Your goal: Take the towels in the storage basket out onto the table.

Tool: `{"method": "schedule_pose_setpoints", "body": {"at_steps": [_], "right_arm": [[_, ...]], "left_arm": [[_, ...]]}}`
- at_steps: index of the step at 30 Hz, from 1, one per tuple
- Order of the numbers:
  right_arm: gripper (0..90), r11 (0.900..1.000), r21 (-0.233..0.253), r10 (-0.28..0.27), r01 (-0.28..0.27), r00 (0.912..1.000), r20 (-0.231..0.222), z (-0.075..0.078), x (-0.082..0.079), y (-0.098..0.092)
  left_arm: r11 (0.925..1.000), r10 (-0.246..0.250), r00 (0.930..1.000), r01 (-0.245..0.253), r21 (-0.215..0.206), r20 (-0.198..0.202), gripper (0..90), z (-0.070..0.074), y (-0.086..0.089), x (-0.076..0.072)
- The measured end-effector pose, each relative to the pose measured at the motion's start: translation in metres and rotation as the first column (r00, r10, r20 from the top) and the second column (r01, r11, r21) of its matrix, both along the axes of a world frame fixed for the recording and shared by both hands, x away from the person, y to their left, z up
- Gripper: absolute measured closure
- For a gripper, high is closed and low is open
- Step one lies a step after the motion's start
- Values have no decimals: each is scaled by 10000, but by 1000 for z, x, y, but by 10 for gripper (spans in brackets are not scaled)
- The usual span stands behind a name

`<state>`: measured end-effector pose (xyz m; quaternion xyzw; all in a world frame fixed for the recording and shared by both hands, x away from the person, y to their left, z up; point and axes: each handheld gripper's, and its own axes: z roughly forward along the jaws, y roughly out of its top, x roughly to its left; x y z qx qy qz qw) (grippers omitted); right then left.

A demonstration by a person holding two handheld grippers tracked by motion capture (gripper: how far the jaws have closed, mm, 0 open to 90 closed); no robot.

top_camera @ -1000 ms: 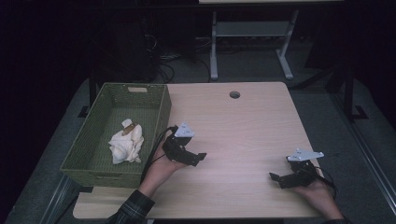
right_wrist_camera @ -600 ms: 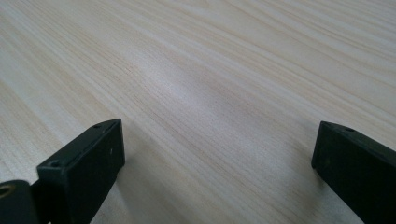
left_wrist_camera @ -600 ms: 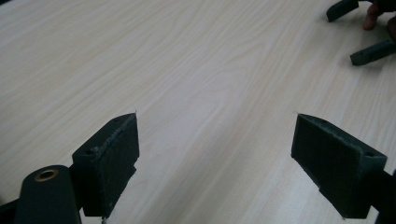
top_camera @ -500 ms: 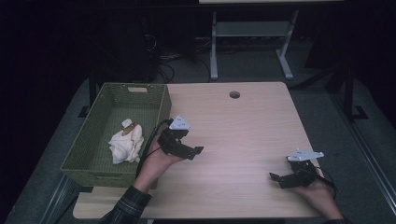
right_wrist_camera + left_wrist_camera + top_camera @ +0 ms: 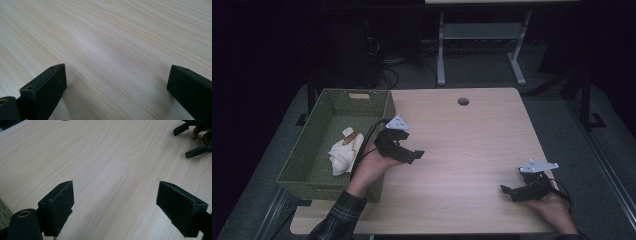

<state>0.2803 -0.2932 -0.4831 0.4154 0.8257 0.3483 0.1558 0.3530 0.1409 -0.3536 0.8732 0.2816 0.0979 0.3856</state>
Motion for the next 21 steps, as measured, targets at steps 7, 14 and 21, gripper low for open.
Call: {"method": "schedule_pose_setpoints", "body": {"at_steps": [7, 14, 21], "right_arm": [[22, 10000, -6, 3, -3, 10000, 1, 0, 0, 0], [22, 10000, -9, 6, -6, 10000, -2, 0, 0, 0], [22, 10000, -1, -19, 19, 10000, -35, 0, 0, 0]], "left_arm": [[9999, 125, 9999, -126, 92, 118, 141, 5, 13, 3], [9998, 200, 9998, -200, -54, 69, 141, 10, 23, 4], [9988, 484, 9986, -484, 5, 193, 141, 16, 38, 3]]}}
